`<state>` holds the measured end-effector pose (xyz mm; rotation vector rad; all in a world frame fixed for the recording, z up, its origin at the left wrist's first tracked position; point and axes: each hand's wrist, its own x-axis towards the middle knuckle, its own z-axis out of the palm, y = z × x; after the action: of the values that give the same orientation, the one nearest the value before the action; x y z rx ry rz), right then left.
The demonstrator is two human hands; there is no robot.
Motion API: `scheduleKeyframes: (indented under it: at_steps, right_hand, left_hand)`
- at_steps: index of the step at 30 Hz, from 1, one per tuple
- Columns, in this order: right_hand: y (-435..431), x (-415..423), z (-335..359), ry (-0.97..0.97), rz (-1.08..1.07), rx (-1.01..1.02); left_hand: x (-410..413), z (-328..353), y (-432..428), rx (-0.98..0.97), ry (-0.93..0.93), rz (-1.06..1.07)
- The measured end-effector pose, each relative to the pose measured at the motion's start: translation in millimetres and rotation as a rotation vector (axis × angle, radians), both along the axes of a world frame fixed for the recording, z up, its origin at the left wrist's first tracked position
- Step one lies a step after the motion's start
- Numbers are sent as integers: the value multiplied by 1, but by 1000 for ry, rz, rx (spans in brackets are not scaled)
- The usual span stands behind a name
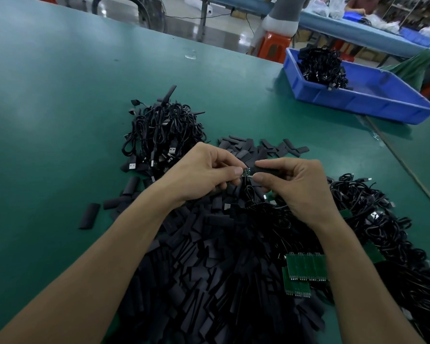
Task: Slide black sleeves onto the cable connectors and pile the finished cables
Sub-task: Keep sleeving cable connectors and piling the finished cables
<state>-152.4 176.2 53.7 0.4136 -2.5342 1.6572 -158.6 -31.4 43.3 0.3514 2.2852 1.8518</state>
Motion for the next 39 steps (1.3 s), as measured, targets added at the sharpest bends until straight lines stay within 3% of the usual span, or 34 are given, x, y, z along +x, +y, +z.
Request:
scheduleKeyframes:
  at_steps: [4, 9, 20, 29, 34, 39]
  right_hand:
    - [0, 1, 3, -21, 94, 44]
    - [3, 1, 7, -57, 151, 18]
    - [-7, 5, -6, 53, 75, 1]
    - [-5, 5, -11, 85, -33, -46]
    - [-2, 6, -8, 67, -12, -89]
    - [0, 4, -7, 78, 21, 1]
  left_hand:
    - [-1, -1, -2, -55, 21, -29]
    - [-2, -3, -2, 9, -21, -14]
    - [-2, -6, 0, 14, 8, 19]
    - [-2, 0, -5, -341, 214, 38]
    - [-1, 1, -5, -362, 272, -18]
    - [-1, -2, -3, -376, 258, -41]
